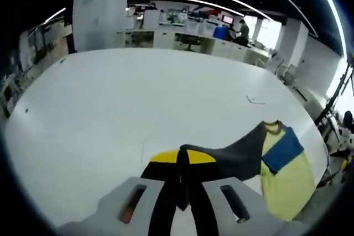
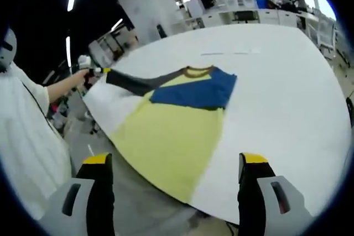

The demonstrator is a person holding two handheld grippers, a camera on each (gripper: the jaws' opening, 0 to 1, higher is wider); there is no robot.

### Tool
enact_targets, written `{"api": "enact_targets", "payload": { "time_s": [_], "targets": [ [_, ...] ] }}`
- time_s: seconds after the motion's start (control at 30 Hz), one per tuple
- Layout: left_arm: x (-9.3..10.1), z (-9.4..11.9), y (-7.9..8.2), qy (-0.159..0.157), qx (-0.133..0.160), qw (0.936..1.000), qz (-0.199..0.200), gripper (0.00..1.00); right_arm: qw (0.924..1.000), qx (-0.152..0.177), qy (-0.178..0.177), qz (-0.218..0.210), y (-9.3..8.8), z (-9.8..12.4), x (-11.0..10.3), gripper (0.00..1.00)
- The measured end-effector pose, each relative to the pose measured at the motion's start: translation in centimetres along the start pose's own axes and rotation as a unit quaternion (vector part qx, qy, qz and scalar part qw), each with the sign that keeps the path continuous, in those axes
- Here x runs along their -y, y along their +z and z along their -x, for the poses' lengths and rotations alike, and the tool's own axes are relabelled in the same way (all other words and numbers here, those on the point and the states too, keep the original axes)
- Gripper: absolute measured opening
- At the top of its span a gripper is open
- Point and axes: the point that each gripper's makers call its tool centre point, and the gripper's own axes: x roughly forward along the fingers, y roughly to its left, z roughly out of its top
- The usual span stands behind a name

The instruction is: Fold the garment on the visible template until the final outline fits inside the template.

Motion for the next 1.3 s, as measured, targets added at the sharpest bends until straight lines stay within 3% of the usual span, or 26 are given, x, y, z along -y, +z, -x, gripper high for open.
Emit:
{"api": "enact_targets", "payload": {
  "time_s": [0.5, 0.83, 0.97, 1.3],
  "targets": [
    [8.5, 2.9, 5.7, -0.082, 0.031, 0.9961, -0.001, 0.00, 0.9999, 0.017, 0.001, 0.002, -0.2, 1.1, -0.1, 0.93],
    [14.0, 4.4, 8.5, -0.128, 0.044, 0.9906, -0.018, 0.00, 0.9996, 0.026, 0.004, 0.009, -0.2, 1.5, -0.2, 0.94],
    [15.4, 4.6, 8.9, -0.140, 0.045, 0.9889, -0.021, 0.00, 0.9995, 0.030, 0.004, 0.008, -0.4, 1.8, -0.4, 0.94],
    [17.5, 4.6, 8.3, -0.166, 0.039, 0.9852, 0.016, 0.00, 0.9994, 0.032, -0.001, 0.010, -1.0, 2.7, -0.5, 0.93]
  ]
}}
